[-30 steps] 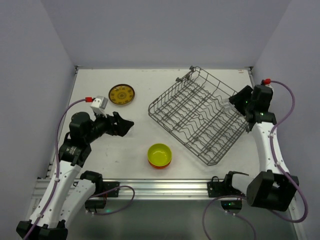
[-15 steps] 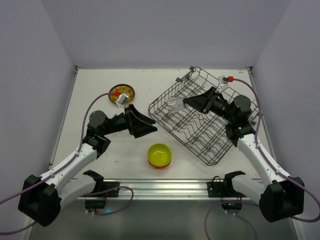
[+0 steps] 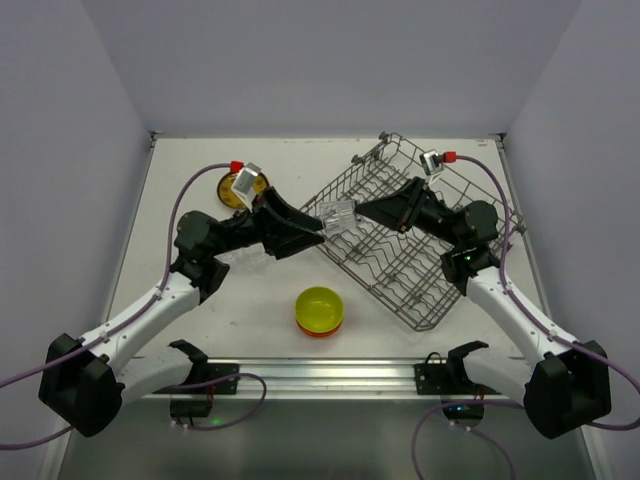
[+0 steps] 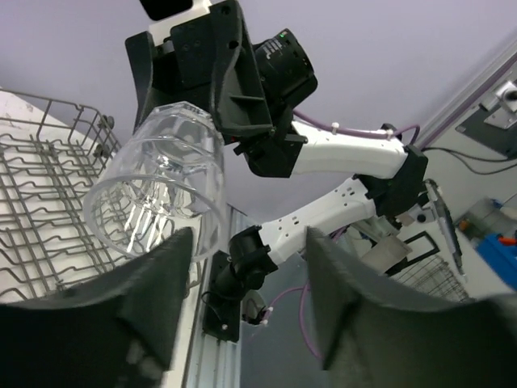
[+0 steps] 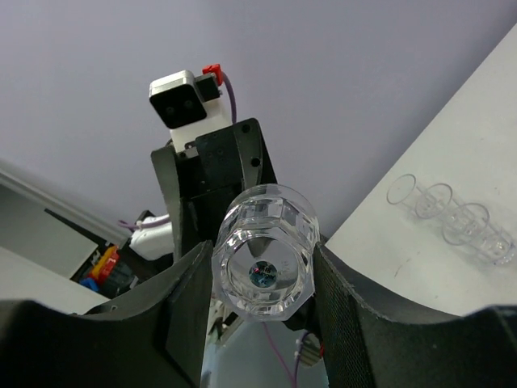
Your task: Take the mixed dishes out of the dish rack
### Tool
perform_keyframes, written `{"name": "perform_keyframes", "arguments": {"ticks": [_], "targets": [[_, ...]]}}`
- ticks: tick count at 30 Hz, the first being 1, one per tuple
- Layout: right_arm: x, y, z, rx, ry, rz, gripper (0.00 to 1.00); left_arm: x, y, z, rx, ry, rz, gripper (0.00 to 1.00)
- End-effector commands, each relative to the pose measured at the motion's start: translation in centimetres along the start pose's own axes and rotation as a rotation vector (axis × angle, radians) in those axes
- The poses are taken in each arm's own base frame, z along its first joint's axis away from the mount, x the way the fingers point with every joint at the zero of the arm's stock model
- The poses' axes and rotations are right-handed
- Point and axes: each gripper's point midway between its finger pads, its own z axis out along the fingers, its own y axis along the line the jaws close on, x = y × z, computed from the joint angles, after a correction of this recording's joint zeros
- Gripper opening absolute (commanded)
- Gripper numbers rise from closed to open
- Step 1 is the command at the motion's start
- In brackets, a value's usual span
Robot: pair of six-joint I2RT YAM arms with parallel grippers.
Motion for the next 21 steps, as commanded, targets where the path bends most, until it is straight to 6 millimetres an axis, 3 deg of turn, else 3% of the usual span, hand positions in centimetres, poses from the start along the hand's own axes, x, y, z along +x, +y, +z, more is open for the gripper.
{"name": "perform_keyframes", "arguments": {"ticks": [1,3,8,9,10,11,12,13,14,15,16,17,18,20,21], "targets": [[0.0,2.5,0.4,-0.095,0.015,-0.063,0.28,-1.7,-1.5,1.0,0.049,-0.037,0.049,0.55],[0.2,2.5,0.6,-0.106,0.025,-0.065,0.28,-2.0,-1.7,1.3,0.058,-0.038,0.056,0.33],[0.7,2.9,1.3,-0.136,0.042,-0.061,0.28,-2.3,-2.1,1.8,0.076,-0.033,0.066,0.20],[0.7,3.0,1.3,-0.140,0.040,-0.069,0.29,-2.2,-2.0,1.9,0.075,-0.029,0.064,0.05],[0.8,3.0,1.2,-0.139,0.042,-0.069,0.34,-2.2,-1.8,1.9,0.069,-0.027,0.066,0.00],[0.6,2.9,1.1,-0.135,0.030,-0.088,0.47,-2.4,-1.7,2.0,0.059,-0.026,0.073,0.00],[0.6,2.2,1.0,-0.104,0.022,-0.083,0.69,-2.0,-0.8,1.9,0.001,0.001,0.041,0.00],[0.4,2.4,0.7,-0.085,0.005,-0.095,0.99,-2.5,0.5,1.9,-0.076,-0.013,0.096,0.00],[0.5,-0.4,0.2,0.042,0.009,-0.064,0.99,-4.5,0.1,2.1,-0.136,-0.046,0.147,0.00],[-1.1,-1.4,0.1,0.136,-0.053,-0.080,0.99,-4.3,4.8,0.6,-0.401,-0.029,0.149,0.00],[-2.1,-2.7,-0.8,0.259,-0.092,-0.174,0.99,-5.0,6.6,-0.7,-0.553,-0.030,0.164,0.00],[-1.1,-7.0,-3.1,0.521,-0.083,-0.081,0.99,-7.9,7.2,-1.6,-0.708,-0.069,0.191,0.00],[-4.6,-8.5,-5.0,0.707,-0.245,-0.140,0.99,-7.7,11.5,-7.0,-1.057,-0.036,0.181,0.00],[-5.3,-10.3,-8.5,0.880,-0.281,-0.190,0.99,-8.6,13.5,-12.3,-1.352,0.017,0.155,0.00],[-5.6,-10.4,-9.3,0.902,-0.291,-0.208,0.99,-10.5,14.8,-16.6,-1.499,-0.023,0.151,0.00]]}}
